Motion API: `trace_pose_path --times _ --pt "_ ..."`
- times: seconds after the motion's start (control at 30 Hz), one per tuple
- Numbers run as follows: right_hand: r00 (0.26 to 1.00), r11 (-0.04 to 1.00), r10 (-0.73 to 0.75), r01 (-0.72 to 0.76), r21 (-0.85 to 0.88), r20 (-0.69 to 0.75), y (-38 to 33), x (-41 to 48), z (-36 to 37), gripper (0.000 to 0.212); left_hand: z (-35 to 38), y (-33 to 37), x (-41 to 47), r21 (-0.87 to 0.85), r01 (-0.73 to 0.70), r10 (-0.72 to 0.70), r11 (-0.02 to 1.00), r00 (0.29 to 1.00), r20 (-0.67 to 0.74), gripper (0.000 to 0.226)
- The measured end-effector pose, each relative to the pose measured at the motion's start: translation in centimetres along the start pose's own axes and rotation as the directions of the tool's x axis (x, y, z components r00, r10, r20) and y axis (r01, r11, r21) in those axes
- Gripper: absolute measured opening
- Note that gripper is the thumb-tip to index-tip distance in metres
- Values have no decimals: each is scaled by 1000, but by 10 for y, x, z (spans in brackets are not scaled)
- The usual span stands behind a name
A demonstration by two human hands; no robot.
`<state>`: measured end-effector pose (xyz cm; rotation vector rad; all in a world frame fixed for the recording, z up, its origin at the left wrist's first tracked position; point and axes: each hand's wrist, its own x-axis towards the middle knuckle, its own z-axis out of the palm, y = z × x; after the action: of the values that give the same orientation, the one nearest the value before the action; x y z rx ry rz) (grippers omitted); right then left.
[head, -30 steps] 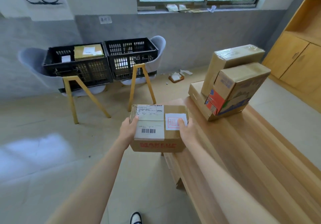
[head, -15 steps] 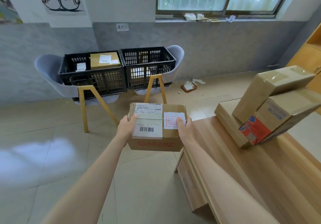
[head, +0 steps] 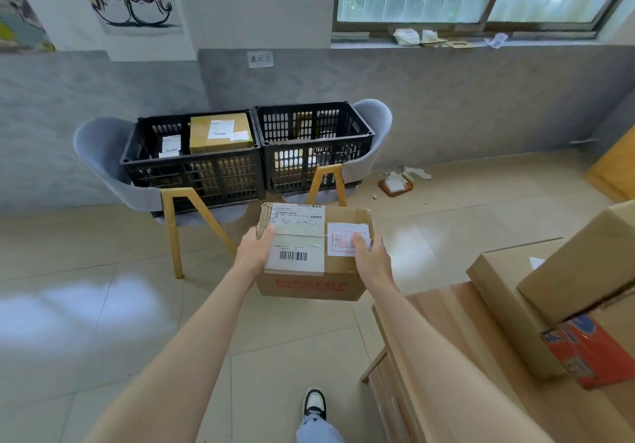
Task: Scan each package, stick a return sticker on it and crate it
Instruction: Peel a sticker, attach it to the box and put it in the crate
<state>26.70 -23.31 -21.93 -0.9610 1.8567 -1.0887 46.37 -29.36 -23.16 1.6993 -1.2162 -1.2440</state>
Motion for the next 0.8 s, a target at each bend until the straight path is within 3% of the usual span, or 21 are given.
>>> trace_pose_path --times 0.4,0.8 --pt "999 998 -34 33 56 16 -63 151 24 39 18 85 146 133 4 -2 991 1000 -17 50" --pt "996 998 11 -6 59 -87 -104 282 66 40 39 135 297 69 -45 39 997 995 93 46"
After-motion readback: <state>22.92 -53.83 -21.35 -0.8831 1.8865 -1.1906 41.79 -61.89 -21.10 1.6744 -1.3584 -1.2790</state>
